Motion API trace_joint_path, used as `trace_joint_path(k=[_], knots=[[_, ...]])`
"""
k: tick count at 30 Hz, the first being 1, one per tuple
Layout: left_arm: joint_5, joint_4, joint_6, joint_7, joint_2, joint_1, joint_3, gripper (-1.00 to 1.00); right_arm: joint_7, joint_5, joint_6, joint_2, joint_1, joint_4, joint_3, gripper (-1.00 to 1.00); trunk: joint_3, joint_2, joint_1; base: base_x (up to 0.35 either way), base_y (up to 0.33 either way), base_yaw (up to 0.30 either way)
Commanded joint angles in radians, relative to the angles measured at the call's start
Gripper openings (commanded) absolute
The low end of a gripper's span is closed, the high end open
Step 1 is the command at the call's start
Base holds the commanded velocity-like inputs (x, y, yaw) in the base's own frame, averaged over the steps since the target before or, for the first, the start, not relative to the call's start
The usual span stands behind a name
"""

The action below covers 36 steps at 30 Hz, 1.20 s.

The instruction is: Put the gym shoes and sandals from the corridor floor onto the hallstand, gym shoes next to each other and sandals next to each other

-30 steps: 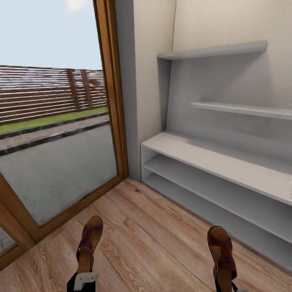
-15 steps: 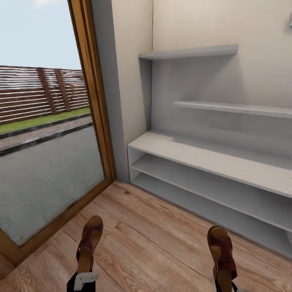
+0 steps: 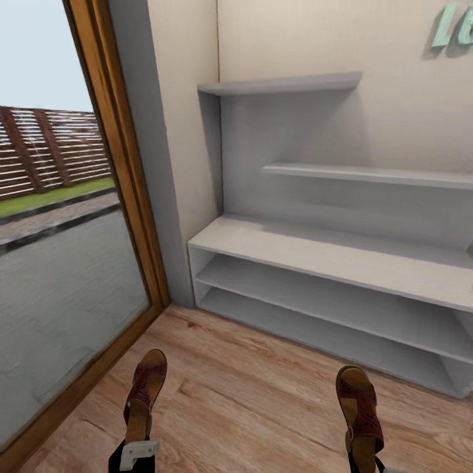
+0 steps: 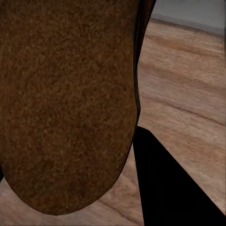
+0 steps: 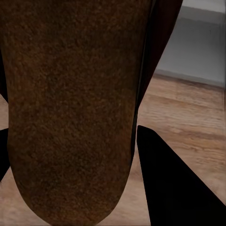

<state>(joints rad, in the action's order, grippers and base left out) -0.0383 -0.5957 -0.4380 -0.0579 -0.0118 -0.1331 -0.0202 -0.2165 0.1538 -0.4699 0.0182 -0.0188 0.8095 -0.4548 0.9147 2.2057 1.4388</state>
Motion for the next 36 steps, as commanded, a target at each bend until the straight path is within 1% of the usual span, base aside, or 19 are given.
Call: trace_joint_path(k=[1,15,19,36], knots=[[0.0,0.001,-0.002,-0.003,0.0,0.0,-0.003,-1.0,-0.007,0.007,-0.001,0.002,0.0,0.002,-0.007,-1.0,0.001,0.0,0.0,0.168,0.302,-0.3],[0.0,0.001,-0.002,-0.003,0.0,0.0,-0.003,-1.0,-0.007,0.007,-0.001,0.002,0.0,0.002,-0.007,-1.0,0.001,0.0,0.0,0.171,0.301,-0.3],[0.0,0.001,-0.002,-0.003,0.0,0.0,-0.003,-1.0,-0.007,0.007,-0.001,0.002,0.0,0.002,-0.007,-1.0,0.001,0.0,0.0,0.153,0.219,-0.3],[0.0,0.001,-0.002,-0.003,-0.002,0.0,-0.002,-1.0,-0.007,0.007,-0.001,0.002,0.0,0.003,-0.007,-1.0,0.001,0.0,0.0,0.012,0.017,-0.291]])
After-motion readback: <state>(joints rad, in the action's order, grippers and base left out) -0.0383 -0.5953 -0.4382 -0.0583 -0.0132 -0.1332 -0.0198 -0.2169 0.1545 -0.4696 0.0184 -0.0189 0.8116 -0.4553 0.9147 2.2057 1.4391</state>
